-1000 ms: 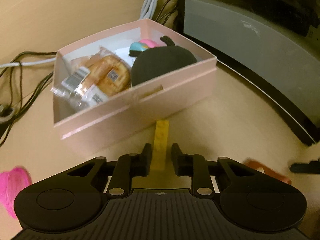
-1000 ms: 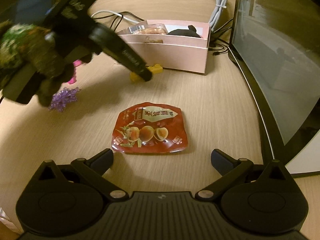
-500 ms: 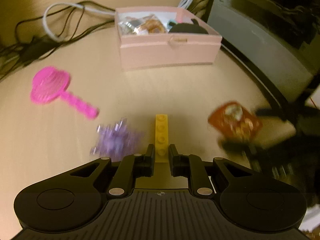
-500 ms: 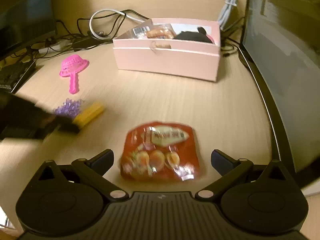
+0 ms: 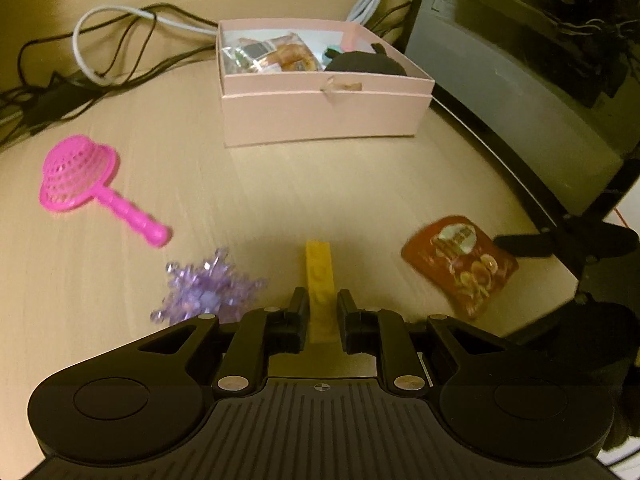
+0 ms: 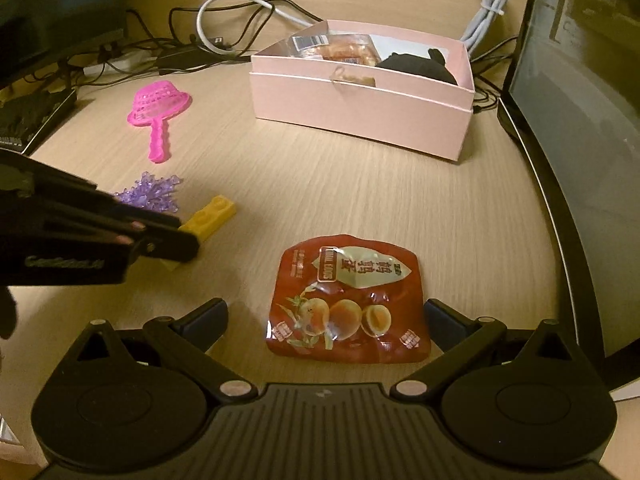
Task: Organize objects
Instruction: 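Grasp the small yellow brick with the left gripper while the right holds the packet, then drop the yellow brick into the pink box with the left gripper while the right drops the packet in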
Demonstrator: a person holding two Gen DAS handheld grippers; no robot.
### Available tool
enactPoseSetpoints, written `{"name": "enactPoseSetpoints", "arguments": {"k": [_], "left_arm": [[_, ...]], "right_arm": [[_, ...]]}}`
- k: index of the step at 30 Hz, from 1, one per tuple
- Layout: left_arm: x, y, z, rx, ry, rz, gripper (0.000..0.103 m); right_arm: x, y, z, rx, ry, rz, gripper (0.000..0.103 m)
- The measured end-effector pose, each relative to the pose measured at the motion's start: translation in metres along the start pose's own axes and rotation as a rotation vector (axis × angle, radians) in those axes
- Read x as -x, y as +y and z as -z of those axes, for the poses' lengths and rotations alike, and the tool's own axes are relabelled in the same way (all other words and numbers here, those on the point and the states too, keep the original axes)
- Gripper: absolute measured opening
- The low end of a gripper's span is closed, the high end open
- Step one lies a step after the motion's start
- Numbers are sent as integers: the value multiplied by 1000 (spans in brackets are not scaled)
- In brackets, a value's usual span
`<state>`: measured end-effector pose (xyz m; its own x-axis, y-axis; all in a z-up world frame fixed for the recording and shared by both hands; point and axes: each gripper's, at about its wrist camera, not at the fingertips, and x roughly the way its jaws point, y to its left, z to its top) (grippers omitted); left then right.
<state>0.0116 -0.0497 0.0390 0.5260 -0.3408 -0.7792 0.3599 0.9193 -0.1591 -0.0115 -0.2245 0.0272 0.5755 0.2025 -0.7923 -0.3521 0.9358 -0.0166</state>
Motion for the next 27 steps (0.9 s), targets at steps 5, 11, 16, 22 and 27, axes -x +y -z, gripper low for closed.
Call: {"name": "enactPoseSetpoints", "arguments": {"k": [5, 11, 16, 22, 27], "left_arm": [[-7, -6, -9, -32, 5, -23, 18], [2, -4, -2, -29, 37, -26, 18], [18, -1, 13, -40, 43, 17, 17], [43, -4, -35, -63, -80, 43, 17], [50, -19, -128, -107, -276, 14, 17]], "right_arm": [[1, -3, -1, -21, -4, 6, 84], [22, 3, -6, 33, -17, 13, 77], [56, -3, -11, 22, -63, -9, 77], [86, -23, -13, -39, -128, 21, 77], [93, -30, -10, -87, -166, 37, 77]]}}
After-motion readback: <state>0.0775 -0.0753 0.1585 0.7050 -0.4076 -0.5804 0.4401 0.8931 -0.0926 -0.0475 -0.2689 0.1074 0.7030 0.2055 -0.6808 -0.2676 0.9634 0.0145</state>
